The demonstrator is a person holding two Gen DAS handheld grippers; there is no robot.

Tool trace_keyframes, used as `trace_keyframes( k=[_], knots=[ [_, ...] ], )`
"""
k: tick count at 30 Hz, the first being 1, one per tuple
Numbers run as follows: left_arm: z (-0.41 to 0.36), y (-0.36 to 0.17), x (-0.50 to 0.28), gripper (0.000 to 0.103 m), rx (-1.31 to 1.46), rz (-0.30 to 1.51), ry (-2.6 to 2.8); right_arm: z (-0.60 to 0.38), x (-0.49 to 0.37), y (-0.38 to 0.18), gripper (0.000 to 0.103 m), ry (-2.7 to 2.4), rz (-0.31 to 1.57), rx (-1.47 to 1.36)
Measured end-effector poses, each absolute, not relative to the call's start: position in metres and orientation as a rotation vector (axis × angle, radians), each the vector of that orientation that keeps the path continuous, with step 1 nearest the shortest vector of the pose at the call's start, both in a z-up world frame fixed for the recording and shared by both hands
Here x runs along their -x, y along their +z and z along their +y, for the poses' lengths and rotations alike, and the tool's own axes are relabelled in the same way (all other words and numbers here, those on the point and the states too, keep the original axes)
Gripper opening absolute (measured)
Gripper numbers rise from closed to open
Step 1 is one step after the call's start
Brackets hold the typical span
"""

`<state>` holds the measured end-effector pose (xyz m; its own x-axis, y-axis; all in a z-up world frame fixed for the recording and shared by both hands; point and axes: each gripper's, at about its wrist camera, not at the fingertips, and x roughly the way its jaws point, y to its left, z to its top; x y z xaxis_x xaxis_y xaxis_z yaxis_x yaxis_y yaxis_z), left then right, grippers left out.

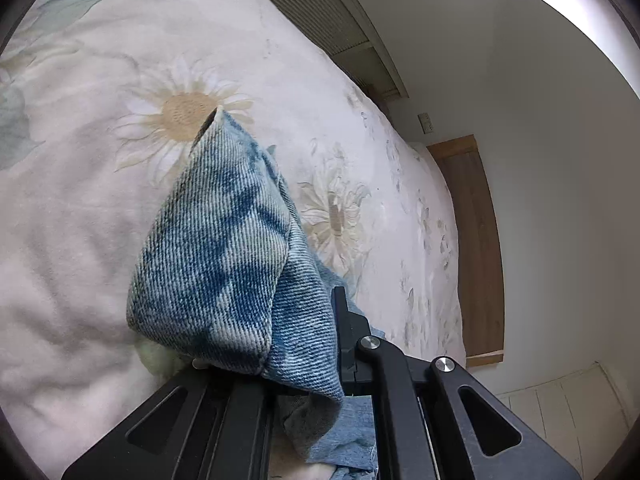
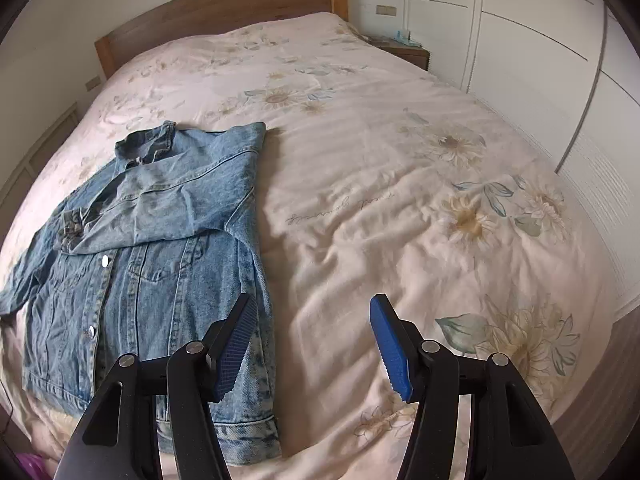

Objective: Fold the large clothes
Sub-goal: 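Lift and carry the cuff with the left tool across the jacket front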

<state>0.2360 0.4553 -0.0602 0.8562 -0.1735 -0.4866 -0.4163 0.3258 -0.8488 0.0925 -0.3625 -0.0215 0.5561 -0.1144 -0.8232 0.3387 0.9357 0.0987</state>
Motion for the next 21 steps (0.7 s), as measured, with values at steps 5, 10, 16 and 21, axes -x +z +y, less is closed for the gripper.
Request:
trace_keyframes(
  k=[5,10,16,21],
  knots=[
    [0.437,-0.021,-0.255,0.004,1.184,0.547,0.127,-0.372,-0.084,-0.026,0.061,-0.251,0.924,-0.288],
    [0.395,0.024,-0.282,0.004,1.106,0.535,0.028,-0.394,-0.07,-0.028,0.061,-0.257,0.904,-0.319],
    [0.326,0.07,-0.323,0.004,1.02,0.54,-0.109,-0.426,-0.052,-0.032,0.061,-0.282,0.87,-0.38],
    [0.234,0.096,-0.357,0.004,0.903,0.574,-0.238,-0.451,-0.034,-0.04,0.061,-0.303,0.859,-0.425]
  ],
)
